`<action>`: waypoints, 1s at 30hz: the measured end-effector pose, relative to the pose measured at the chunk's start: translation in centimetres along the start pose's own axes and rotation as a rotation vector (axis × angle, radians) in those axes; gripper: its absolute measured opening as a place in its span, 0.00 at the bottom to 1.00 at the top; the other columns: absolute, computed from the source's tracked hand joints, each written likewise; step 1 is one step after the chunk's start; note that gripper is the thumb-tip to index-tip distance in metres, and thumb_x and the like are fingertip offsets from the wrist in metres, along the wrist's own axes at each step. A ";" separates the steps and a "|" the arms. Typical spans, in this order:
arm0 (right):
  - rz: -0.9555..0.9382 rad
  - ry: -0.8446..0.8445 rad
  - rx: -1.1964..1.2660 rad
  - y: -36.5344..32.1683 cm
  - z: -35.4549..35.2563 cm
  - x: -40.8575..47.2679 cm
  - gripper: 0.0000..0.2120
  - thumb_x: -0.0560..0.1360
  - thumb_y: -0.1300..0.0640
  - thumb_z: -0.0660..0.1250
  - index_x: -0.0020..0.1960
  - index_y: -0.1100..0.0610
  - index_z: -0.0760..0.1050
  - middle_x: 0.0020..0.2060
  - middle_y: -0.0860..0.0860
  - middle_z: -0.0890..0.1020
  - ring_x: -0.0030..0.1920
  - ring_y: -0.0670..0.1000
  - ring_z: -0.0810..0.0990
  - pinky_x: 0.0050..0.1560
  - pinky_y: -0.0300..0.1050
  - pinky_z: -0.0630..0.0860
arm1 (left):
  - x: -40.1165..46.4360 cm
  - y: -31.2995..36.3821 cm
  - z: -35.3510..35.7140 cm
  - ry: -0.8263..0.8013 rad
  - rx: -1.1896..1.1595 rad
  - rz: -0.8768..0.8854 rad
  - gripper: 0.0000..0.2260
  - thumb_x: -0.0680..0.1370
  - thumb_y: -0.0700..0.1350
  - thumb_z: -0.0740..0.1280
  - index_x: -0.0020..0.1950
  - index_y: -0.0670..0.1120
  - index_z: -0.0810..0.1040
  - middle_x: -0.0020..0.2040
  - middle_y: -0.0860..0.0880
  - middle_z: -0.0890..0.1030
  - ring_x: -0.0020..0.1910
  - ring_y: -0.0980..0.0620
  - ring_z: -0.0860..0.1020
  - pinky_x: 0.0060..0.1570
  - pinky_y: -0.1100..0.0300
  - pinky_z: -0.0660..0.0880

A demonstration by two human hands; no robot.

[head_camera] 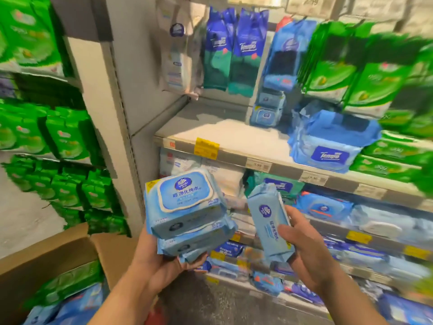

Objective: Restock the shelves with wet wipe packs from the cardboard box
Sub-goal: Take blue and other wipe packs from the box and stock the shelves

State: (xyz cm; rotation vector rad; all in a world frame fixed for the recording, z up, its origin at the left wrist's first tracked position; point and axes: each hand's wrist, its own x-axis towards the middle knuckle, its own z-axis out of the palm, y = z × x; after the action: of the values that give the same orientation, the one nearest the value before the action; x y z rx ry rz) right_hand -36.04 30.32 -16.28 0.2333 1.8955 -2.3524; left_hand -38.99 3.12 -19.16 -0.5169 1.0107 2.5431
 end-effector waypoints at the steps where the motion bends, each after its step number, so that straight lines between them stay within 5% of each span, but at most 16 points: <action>1: -0.018 0.021 -0.005 -0.4 -1.2 0.1 0.40 0.56 0.51 0.78 0.67 0.55 0.74 0.54 0.58 0.86 0.47 0.58 0.86 0.38 0.50 0.83 | 0.5 -0.2 1.4 -0.015 0.000 -0.009 0.23 0.79 0.61 0.60 0.46 0.48 0.89 0.55 0.39 0.86 0.45 0.36 0.86 0.53 0.38 0.76; 5: -0.087 0.119 -0.104 -1.7 -4.8 1.8 0.30 0.64 0.53 0.77 0.65 0.47 0.76 0.56 0.55 0.85 0.53 0.59 0.86 0.46 0.57 0.83 | 2.6 -0.4 5.2 -0.061 0.021 -0.031 0.27 0.79 0.68 0.59 0.47 0.49 0.89 0.54 0.40 0.86 0.45 0.36 0.85 0.57 0.38 0.71; 8: -0.142 0.206 -0.227 -2.4 -6.4 3.7 0.30 0.60 0.45 0.80 0.61 0.42 0.77 0.54 0.50 0.86 0.54 0.55 0.86 0.48 0.54 0.84 | 4.3 0.2 7.1 -0.075 0.050 -0.018 0.26 0.79 0.67 0.60 0.47 0.49 0.89 0.54 0.40 0.86 0.46 0.36 0.85 0.57 0.38 0.70; 14: -0.206 0.302 -0.392 -3.8 -7.1 9.2 0.33 0.59 0.47 0.83 0.61 0.45 0.76 0.50 0.46 0.86 0.49 0.49 0.86 0.45 0.49 0.83 | 9.0 2.8 9.5 -0.096 0.095 -0.002 0.27 0.79 0.68 0.59 0.44 0.50 0.89 0.51 0.42 0.86 0.44 0.37 0.84 0.51 0.43 0.74; 21: -0.341 0.280 -0.466 -7.1 -5.4 17.5 0.26 0.68 0.66 0.80 0.59 0.48 0.74 0.48 0.48 0.86 0.48 0.48 0.86 0.42 0.41 0.81 | 14.7 7.4 12.0 -0.128 0.106 0.006 0.26 0.78 0.68 0.61 0.47 0.49 0.88 0.55 0.41 0.86 0.47 0.36 0.84 0.50 0.41 0.76; 27: -0.622 0.355 -0.906 -9.8 -3.7 24.3 0.32 0.61 0.57 0.85 0.60 0.47 0.75 0.50 0.37 0.76 0.53 0.47 0.77 0.54 0.40 0.73 | 18.4 11.7 13.7 -0.139 0.118 0.028 0.23 0.76 0.68 0.64 0.46 0.51 0.88 0.53 0.43 0.86 0.49 0.37 0.83 0.49 0.42 0.75; 30: -0.597 0.403 -0.901 -9.6 -3.4 27.9 0.30 0.61 0.56 0.82 0.60 0.50 0.75 0.50 0.41 0.75 0.55 0.49 0.76 0.55 0.43 0.74 | 19.6 12.6 14.6 -0.138 0.123 0.040 0.24 0.77 0.68 0.63 0.46 0.51 0.88 0.56 0.42 0.86 0.51 0.35 0.83 0.50 0.40 0.76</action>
State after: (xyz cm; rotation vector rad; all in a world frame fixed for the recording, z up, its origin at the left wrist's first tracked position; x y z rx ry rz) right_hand -64.98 35.95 -13.06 0.0457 3.3601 -1.4600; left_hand -64.63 8.47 -10.89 -0.2857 1.1281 2.4916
